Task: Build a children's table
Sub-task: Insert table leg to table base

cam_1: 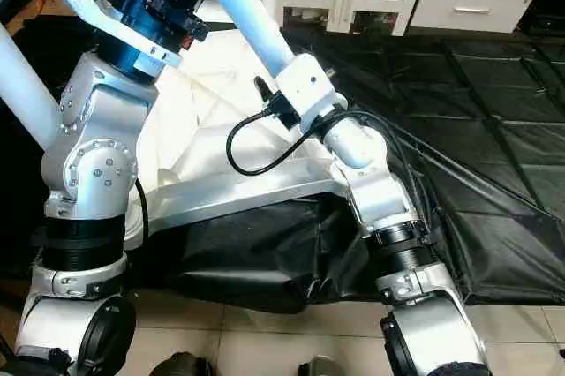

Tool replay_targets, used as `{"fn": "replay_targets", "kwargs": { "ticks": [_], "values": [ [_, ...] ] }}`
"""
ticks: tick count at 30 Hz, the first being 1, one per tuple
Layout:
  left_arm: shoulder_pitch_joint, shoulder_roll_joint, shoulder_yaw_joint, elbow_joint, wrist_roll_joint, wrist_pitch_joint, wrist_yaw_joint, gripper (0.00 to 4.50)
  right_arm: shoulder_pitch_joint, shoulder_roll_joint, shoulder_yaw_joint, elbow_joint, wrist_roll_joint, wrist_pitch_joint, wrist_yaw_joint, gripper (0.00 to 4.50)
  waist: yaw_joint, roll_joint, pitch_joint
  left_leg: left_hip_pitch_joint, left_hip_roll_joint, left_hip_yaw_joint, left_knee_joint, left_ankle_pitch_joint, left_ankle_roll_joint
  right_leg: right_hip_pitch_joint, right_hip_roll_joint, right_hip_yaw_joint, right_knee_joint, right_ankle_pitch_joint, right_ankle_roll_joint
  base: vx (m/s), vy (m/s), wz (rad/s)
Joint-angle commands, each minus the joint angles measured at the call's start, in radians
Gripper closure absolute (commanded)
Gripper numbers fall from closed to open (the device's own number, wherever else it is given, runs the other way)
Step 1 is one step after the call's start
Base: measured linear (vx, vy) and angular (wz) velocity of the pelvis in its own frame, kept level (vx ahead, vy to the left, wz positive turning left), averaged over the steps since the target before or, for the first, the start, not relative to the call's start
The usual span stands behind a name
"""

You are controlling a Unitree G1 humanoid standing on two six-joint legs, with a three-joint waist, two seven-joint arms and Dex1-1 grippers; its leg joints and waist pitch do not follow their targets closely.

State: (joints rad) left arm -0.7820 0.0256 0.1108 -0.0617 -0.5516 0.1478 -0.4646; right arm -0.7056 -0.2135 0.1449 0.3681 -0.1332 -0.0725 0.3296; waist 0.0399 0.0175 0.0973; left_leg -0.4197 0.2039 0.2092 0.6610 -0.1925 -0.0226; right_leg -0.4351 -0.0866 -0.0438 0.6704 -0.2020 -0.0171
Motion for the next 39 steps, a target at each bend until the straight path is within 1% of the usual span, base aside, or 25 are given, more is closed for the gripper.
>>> {"fn": "replay_targets", "kwargs": {
  "ticks": [1, 6, 9, 11, 12, 13, 15, 16, 17, 18, 20, 21, 22, 24, 27, 28, 29, 30, 32, 34, 35, 36, 37, 38, 39],
  "values": [
    [-0.009, 0.005, -0.004, -0.018, 0.003, -0.009, 0.005, 2.89, -0.014, -0.005, -0.001, 0.009, -0.010, -0.007, -0.007, 0.97, 0.000, 0.000, -0.119, 0.034, 0.015, -0.016, -0.060, -0.001, 0.068, 0.077, -0.030, 0.034, -0.055, 0.156, -0.260, 0.000, 0.000, 0.00],
    [-0.010, 0.008, -0.003, -0.016, 0.005, -0.011, 0.004, 2.89, -0.013, -0.002, 0.000, 0.009, -0.006, -0.006, -0.003, 0.97, 0.000, 0.002, -0.121, 0.033, 0.014, -0.016, -0.058, 0.011, 0.072, 0.077, -0.030, 0.034, -0.053, 0.175, -0.263, 0.000, 0.000, 0.00],
    [-0.012, 0.010, -0.003, -0.014, 0.006, -0.014, 0.003, 2.89, -0.011, 0.000, 0.001, 0.006, -0.001, -0.006, 0.002, 1.37, 0.000, 0.002, -0.121, 0.034, 0.014, -0.016, -0.059, 0.004, 0.071, 0.076, -0.030, 0.034, -0.054, 0.167, -0.263, 0.000, 0.000, 0.00],
    [-0.012, 0.010, -0.003, -0.013, 0.005, -0.014, 0.003, 2.89, -0.009, 0.001, 0.001, 0.005, 0.002, -0.006, 0.006, 1.46, 0.001, 0.002, -0.120, 0.034, 0.014, -0.016, -0.059, 0.002, 0.070, 0.076, -0.030, 0.034, -0.054, 0.166, -0.263, 0.000, 0.000, 0.00],
    [-0.013, 0.010, -0.003, -0.012, 0.004, -0.015, 0.002, 2.89, -0.008, 0.001, 0.002, 0.005, 0.003, -0.006, 0.009, 1.70, 0.001, 0.002, -0.120, 0.034, 0.014, -0.016, -0.059, 0.001, 0.069, 0.077, -0.030, 0.034, -0.054, 0.167, -0.263, 0.000, 0.000, 0.00],
    [-0.013, 0.010, -0.003, -0.012, 0.004, -0.015, 0.002, 2.89, -0.008, 0.001, 0.002, 0.005, 0.003, -0.006, 0.009, 1.70, 0.001, 0.002, -0.121, 0.034, 0.014, -0.016, -0.059, 0.002, 0.070, 0.077, -0.030, 0.034, -0.053, 0.168, -0.263, 0.000, 0.000, 0.00],
    [-0.013, 0.010, -0.005, -0.013, 0.003, -0.014, 0.002, 2.89, -0.007, 0.001, 0.003, 0.004, 0.004, -0.006, 0.012, 1.92, 0.001, 0.004, -0.122, 0.034, 0.015, -0.016, -0.058, 0.005, 0.069, 0.077, -0.030, 0.034, -0.053, 0.170, -0.264, 0.000, 0.000, 0.00],
    [-0.012, 0.010, -0.006, -0.014, 0.003, -0.014, 0.002, 2.89, -0.006, 0.001, 0.005, 0.003, 0.004, -0.005, 0.014, 1.92, 0.000, 0.003, -0.122, 0.034, 0.014, -0.016, -0.058, 0.007, 0.070, 0.077, -0.030, 0.034, -0.053, 0.174, -0.264, 0.000, 0.000, 0.00],
    [-0.012, 0.010, -0.006, -0.014, 0.003, -0.014, 0.002, 2.89, -0.006, 0.001, 0.005, 0.003, 0.004, -0.005, 0.014, 2.15, 0.001, 0.002, -0.122, 0.034, 0.014, -0.016, -0.058, 0.009, 0.070, 0.077, -0.030, 0.034, -0.052, 0.178, -0.265, 0.000, 0.000, 0.00],
    [-0.012, 0.010, -0.006, -0.014, 0.002, -0.013, 0.001, 2.89, -0.005, 0.000, 0.005, 0.003, 0.004, -0.006, 0.016, 2.15, 0.000, 0.002, -0.122, 0.033, 0.014, -0.016, -0.058, 0.010, 0.072, 0.077, -0.030, 0.034, -0.053, 0.179, -0.265, 0.000, 0.000, 0.00],
    [-0.012, 0.011, -0.007, -0.014, 0.002, -0.012, 0.001, 2.89, -0.006, 0.000, 0.005, 0.004, 0.005, -0.007, 0.018, 2.34, 0.001, 0.003, -0.122, 0.034, 0.014, -0.016, -0.058, 0.007, 0.072, 0.077, -0.030, 0.034, -0.053, 0.175, -0.265, 0.000, 0.000, 0.00],
    [-0.012, 0.010, -0.008, -0.014, 0.003, -0.013, 0.000, 2.89, -0.005, 0.000, 0.006, 0.004, 0.006, -0.008, 0.019, 2.34, 0.001, 0.001, -0.122, 0.034, 0.014, -0.016, -0.058, 0.006, 0.071, 0.077, -0.030, 0.034, -0.053, 0.174, -0.265, 0.000, 0.000, 0.00],
    [-0.011, 0.011, -0.009, -0.015, 0.003, -0.011, -0.001, 2.89, -0.005, 0.000, 0.006, 0.004, 0.006, -0.009, 0.019, 2.53, 0.001, 0.002, -0.122, 0.034, 0.014, -0.016, -0.058, 0.005, 0.071, 0.077, -0.030, 0.034, -0.053, 0.171, -0.265, 0.000, 0.000, 0.00],
    [-0.010, 0.011, -0.013, -0.015, 0.005, -0.009, -0.002, 2.89, -0.005, 0.000, 0.006, 0.005, 0.007, -0.010, 0.021, 2.56, 0.001, 0.002, -0.122, 0.034, 0.015, -0.016, -0.058, 0.007, 0.071, 0.077, -0.030, 0.034, -0.053, 0.173, -0.265, 0.000, 0.000, 0.00],
    [-0.009, 0.010, -0.019, -0.005, 0.045, -0.016, 0.033, 2.89, -0.003, -0.001, 0.006, 0.006, 0.010, -0.012, 0.024, 2.62, 0.000, 0.002, -0.123, 0.033, 0.015, -0.016, -0.057, 0.015, 0.077, 0.078, -0.030, 0.034, -0.052, 0.185, -0.264, 0.000, 0.000, 0.00],
    [-0.008, 0.010, -0.019, -0.004, 0.038, -0.010, 0.029, 2.33, -0.002, -0.001, 0.005, 0.005, 0.012, -0.011, 0.027, 2.63, 0.000, 0.003, -0.123, 0.034, 0.015, -0.016, -0.057, 0.014, 0.077, 0.077, -0.031, 0.034, -0.052, 0.184, -0.265, 0.000, 0.000, 0.00],
    [-0.008, 0.010, -0.018, -0.005, 0.030, -0.006, 0.024, 2.33, -0.001, 0.000, 0.005, 0.004, 0.014, -0.010, 0.029, 2.63, 0.000, 0.002, -0.122, 0.032, 0.014, -0.016, -0.058, 0.008, 0.075, 0.078, -0.030, 0.034, -0.053, 0.177, -0.265, 0.000, 0.000, 0.00],
    [-0.006, 0.009, -0.017, -0.002, 0.021, 0.003, 0.021, 2.19, -0.001, -0.002, -0.001, 0.006, 0.019, -0.005, 0.031, 2.64, 0.000, 0.001, -0.122, 0.033, 0.014, -0.016, -0.058, 0.007, 0.073, 0.078, -0.030, 0.034, -0.053, 0.173, -0.265, 0.000, 0.000, 0.00],
    [-0.002, 0.009, -0.015, 0.000, 0.013, 0.012, 0.019, 2.11, -0.001, -0.004, -0.010, 0.009, 0.028, 0.003, 0.034, 2.64, 0.000, 0.006, -0.123, 0.034, 0.015, -0.017, -0.058, 0.008, 0.073, 0.077, -0.030, 0.034, -0.052, 0.177, -0.267, 0.000, 0.000, 0.00],
    [0.006, 0.010, -0.015, -0.003, 0.012, 0.016, 0.022, 1.86, -0.001, -0.010, -0.044, 0.020, 0.060, 0.027, 0.037, 2.64, 0.000, 0.005, -0.123, 0.033, 0.015, -0.017, -0.058, 0.010, 0.075, 0.078, -0.030, 0.034, -0.052, 0.184, -0.269, 0.000, 0.000, 0.00],
    [0.009, 0.011, -0.015, -0.004, 0.014, 0.016, 0.024, 1.77, -0.002, -0.014, -0.059, 0.025, 0.074, 0.036, 0.036, 2.64, 0.000, 0.007, -0.123, 0.035, 0.015, -0.017, -0.057, 0.010, 0.076, 0.077, -0.030, 0.034, -0.052, 0.187, -0.270, 0.000, 0.000, 0.00],
    [0.019, 0.013, -0.014, -0.001, 0.020, 0.017, 0.030, 1.72, -0.005, -0.034, -0.104, 0.044, 0.105, 0.054, 0.035, 2.64, 0.001, 0.011, -0.123, 0.036, 0.015, -0.017, -0.058, 0.005, 0.076, 0.077, -0.029, 0.034, -0.052, 0.188, -0.273, 0.000, 0.000, 0.00],
    [0.026, 0.015, -0.015, 0.002, 0.026, 0.017, 0.036, 1.68, -0.006, -0.049, -0.135, 0.057, 0.127, 0.065, 0.035, 2.64, 0.001, 0.009, -0.123, 0.037, 0.015, -0.016, -0.058, 0.004, 0.075, 0.076, -0.028, 0.033, -0.053, 0.189, -0.273, 0.000, 0.000, 0.00],
    [0.032, 0.016, -0.017, 0.004, 0.035, 0.015, 0.042, 1.48, -0.006, -0.062, -0.157, 0.065, 0.141, 0.073, 0.035, 2.64, 0.004, 0.010, -0.124, 0.039, 0.014, -0.015, -0.057, 0.000, 0.072, 0.077, -0.027, 0.033, -0.054, 0.191, -0.273, 0.000, 0.000, 0.00],
    [0.041, 0.018, -0.020, 0.013, 0.050, 0.013, 0.051, 1.48, -0.003, -0.091, -0.196, 0.083, 0.164, 0.083, 0.038, 2.64, 0.005, 0.007, -0.124, 0.038, 0.014, -0.015, -0.058, 0.001, 0.072, 0.079, -0.026, 0.033, -0.055, 0.196, -0.271, 0.000, 0.000, 0.00]
  ]
}}
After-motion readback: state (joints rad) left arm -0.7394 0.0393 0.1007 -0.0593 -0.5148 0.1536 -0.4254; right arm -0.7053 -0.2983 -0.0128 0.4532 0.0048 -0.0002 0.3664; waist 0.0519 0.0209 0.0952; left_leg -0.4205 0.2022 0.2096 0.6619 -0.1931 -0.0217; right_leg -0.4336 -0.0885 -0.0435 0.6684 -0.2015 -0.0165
